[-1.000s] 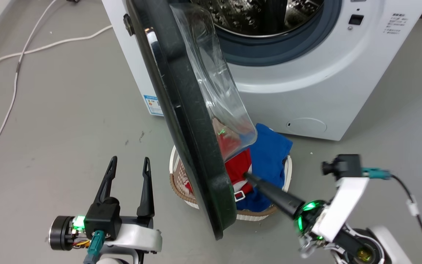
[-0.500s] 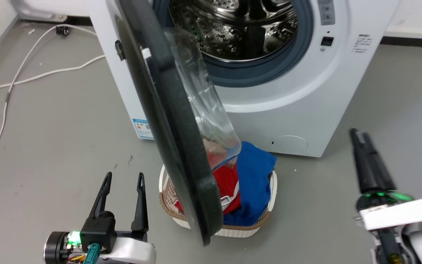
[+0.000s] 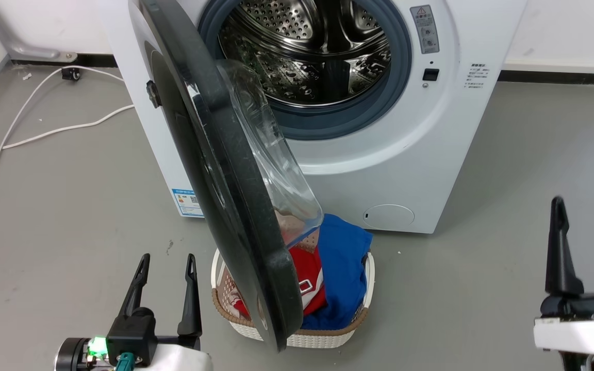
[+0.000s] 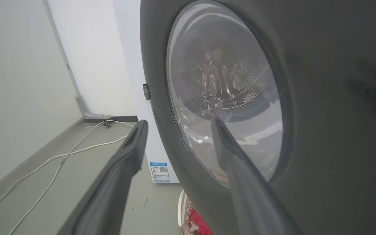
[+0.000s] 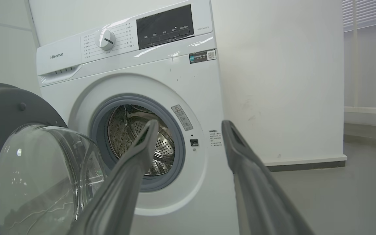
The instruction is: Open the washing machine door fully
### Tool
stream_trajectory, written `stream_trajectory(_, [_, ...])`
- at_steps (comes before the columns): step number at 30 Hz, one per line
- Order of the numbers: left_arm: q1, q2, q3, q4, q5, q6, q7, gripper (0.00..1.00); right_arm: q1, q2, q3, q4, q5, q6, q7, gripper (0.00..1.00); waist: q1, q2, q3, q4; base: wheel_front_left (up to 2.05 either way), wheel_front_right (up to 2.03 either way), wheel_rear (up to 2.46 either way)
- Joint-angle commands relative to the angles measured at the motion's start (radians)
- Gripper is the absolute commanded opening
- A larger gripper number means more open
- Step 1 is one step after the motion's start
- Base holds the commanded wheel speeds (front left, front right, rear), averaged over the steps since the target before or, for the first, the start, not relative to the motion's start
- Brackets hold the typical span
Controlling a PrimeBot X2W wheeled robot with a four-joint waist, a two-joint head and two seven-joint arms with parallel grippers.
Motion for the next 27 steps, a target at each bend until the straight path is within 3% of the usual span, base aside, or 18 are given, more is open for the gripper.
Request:
stream_trajectory(1, [0.011, 0.004, 0.003, -0.005, 0.008, -0.003, -0.003, 1.00, 0.030, 0.014, -0.011, -0.003, -0.034, 0.002, -0.002, 1.00, 0.0001, 0.0000, -0.003, -0.004, 0.00, 0.00, 0.00])
stream_trajectory(8, [0.019, 0.003, 0.003, -0.009, 0.007, -0.004, -0.003, 1.00, 0.105, 0.043, -0.034, 0.005, -0.134, 0.002, -0.002, 1.00, 0.0001, 0.0000, -0.010, -0.010, 0.00, 0.00, 0.00])
stream_trajectory(27, [0.035, -0.002, 0.000, -0.008, -0.004, -0.009, -0.003, 1.00, 0.207, 0.052, -0.006, 0.067, -0.123, 0.001, -0.002, 1.00, 0.0001, 0.0000, -0.025, -0.013, 0.00, 0.00, 0.00])
